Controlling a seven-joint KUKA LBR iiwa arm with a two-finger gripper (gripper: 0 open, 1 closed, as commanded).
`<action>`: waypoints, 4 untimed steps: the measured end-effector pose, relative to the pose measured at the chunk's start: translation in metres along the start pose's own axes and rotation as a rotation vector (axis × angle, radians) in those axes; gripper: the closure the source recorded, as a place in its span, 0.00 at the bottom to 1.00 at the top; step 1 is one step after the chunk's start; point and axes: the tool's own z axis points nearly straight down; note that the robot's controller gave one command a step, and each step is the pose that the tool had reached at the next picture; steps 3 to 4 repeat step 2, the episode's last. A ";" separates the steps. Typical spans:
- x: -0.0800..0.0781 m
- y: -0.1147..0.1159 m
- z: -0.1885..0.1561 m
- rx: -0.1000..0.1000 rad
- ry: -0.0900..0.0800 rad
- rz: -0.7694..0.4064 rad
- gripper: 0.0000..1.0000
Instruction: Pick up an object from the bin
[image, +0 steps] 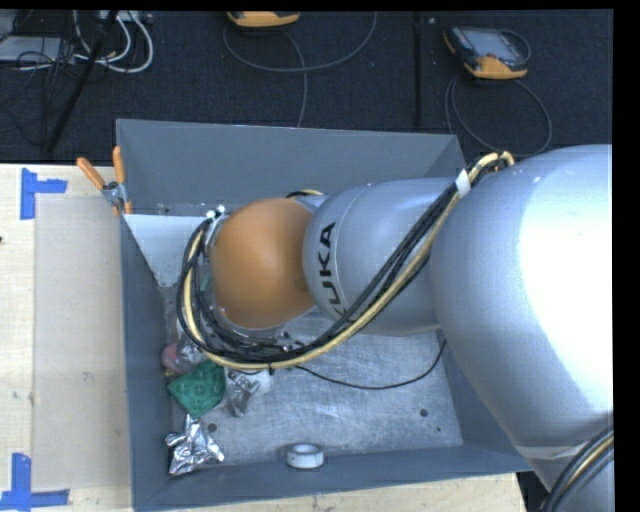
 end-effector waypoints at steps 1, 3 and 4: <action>0.001 -0.001 -0.002 0.002 0.004 0.003 1.00; 0.006 0.003 -0.128 0.010 0.000 0.030 1.00; 0.006 0.003 -0.128 0.010 0.000 0.030 1.00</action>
Offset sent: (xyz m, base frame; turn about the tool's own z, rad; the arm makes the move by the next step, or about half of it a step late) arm 0.0000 0.0000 0.0000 0.0000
